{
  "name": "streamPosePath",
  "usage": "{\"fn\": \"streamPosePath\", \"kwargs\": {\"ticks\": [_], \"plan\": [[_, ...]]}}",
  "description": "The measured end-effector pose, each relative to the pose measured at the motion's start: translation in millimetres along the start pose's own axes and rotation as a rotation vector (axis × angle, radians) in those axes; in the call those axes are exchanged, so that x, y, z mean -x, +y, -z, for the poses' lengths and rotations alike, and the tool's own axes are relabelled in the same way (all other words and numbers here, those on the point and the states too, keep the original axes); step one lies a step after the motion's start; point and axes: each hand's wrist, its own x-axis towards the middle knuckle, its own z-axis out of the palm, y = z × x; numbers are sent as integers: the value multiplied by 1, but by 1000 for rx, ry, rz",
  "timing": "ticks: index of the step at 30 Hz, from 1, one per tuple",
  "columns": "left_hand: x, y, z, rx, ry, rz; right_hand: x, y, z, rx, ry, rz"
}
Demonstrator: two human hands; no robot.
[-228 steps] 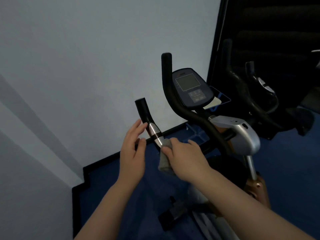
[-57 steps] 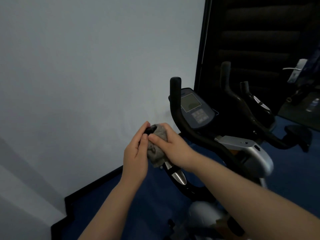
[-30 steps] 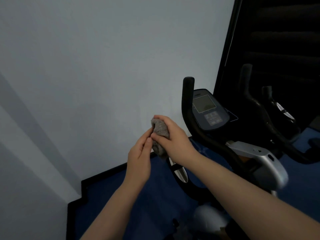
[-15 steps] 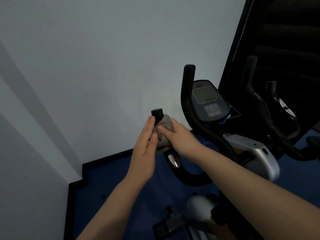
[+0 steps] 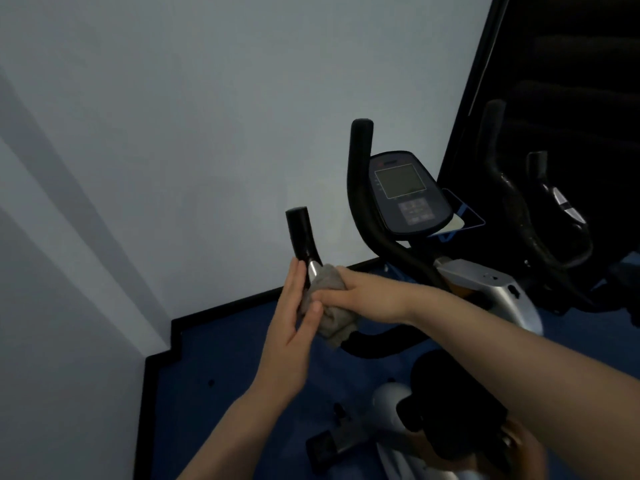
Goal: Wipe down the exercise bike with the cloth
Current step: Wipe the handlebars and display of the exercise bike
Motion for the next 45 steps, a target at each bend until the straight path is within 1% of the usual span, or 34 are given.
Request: {"fn": "streamPosePath", "kwargs": {"ticks": [3,5,8,12,15,16,17,20,23,25,27,29,30,32,34,35,37,38,40,41,42,43,45], "plan": [[17,-5,-18,29,8,23,18,9,6,4,-149,-71],[26,-6,-26,-8,-2,-1,28,17,10,107,-201,-124],[30,-5,-30,-70,34,-6,40,20,17,297,-219,-159],[29,-2,-36,-106,109,41,62,10,43,593,-269,-163],[33,-3,-40,-95,141,50,69,7,47,899,-241,-128],[35,-2,-43,-92,153,53,68,7,40,948,-235,-100],[37,-2,-46,-88,165,59,67,9,32,932,-233,-79],[39,2,-55,-80,189,80,69,15,25,779,-224,-77],[38,6,-53,-72,203,98,78,18,40,833,-191,-80],[41,8,-49,-68,209,104,79,22,37,861,-127,-63],[45,9,-52,-76,216,104,76,26,29,834,-87,-40],[50,9,-58,-103,230,102,74,31,23,695,-67,-32],[51,10,-61,-118,239,100,75,32,23,599,-32,-20],[50,13,-62,-169,258,66,82,32,28,355,140,21],[44,18,-61,-255,261,-34,90,32,35,103,376,76],[38,22,-60,-271,254,-78,95,31,40,-20,476,105],[21,32,-60,-261,213,-113,104,25,54,-227,643,178],[13,36,-60,-266,180,-119,107,22,63,-264,730,213],[-3,43,-60,-284,97,-124,106,15,81,-212,868,237],[-10,45,-61,-291,58,-119,102,12,86,-178,891,219],[-17,47,-64,-299,27,-118,96,11,89,-147,880,181],[-22,49,-66,-314,3,-122,88,12,89,-117,835,125],[-30,48,-73,-354,-18,-131,74,21,81,-35,693,-2]]}}
